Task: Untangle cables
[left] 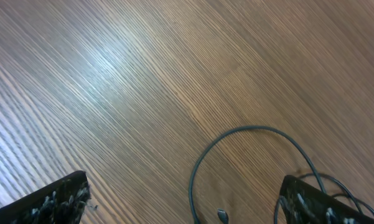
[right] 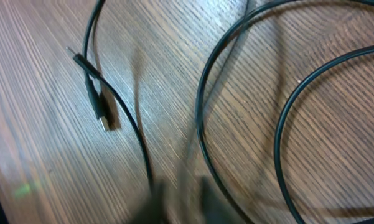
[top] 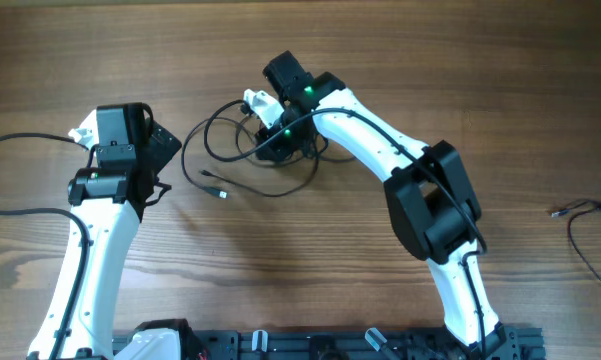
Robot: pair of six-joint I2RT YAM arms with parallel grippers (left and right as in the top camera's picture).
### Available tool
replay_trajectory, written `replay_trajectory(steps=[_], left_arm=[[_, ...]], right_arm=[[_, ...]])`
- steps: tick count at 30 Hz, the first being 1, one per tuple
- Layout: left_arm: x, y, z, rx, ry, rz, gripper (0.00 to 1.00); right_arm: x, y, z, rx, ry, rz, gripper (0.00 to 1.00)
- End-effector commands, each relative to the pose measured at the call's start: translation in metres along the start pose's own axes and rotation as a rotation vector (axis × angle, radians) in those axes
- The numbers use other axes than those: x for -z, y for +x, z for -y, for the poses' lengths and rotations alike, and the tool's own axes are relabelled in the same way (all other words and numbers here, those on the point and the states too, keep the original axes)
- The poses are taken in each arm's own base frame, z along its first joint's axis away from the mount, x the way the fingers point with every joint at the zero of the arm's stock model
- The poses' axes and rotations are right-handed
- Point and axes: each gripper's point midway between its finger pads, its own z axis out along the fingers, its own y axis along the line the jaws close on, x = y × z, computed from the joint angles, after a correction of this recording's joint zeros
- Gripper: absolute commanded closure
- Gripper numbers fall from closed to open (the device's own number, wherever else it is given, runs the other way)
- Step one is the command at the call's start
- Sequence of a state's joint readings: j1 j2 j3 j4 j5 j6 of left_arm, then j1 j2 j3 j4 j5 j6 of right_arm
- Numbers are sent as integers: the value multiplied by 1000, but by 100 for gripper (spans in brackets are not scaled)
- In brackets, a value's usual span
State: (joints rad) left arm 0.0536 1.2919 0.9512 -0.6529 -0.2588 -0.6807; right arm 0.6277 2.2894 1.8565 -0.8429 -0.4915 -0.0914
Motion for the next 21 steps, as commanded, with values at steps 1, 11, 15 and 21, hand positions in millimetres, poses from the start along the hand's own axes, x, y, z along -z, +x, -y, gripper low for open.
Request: replay_trajectory(steps=[1, 11, 15, 21], left_arm=[[4, 9, 14, 22, 85, -65, 0], [8, 43, 45, -56, 231, -216, 0], [9, 64, 68, -125, 279, -251, 0], [27, 111, 145, -357, 606, -340, 0]], right_arm=[[2, 2, -3, -70, -19, -18, 96], [291, -41, 29, -243, 482, 425, 96], [369, -16, 37, -355, 592, 565, 96], [370, 5, 49, -406, 607, 512, 96]])
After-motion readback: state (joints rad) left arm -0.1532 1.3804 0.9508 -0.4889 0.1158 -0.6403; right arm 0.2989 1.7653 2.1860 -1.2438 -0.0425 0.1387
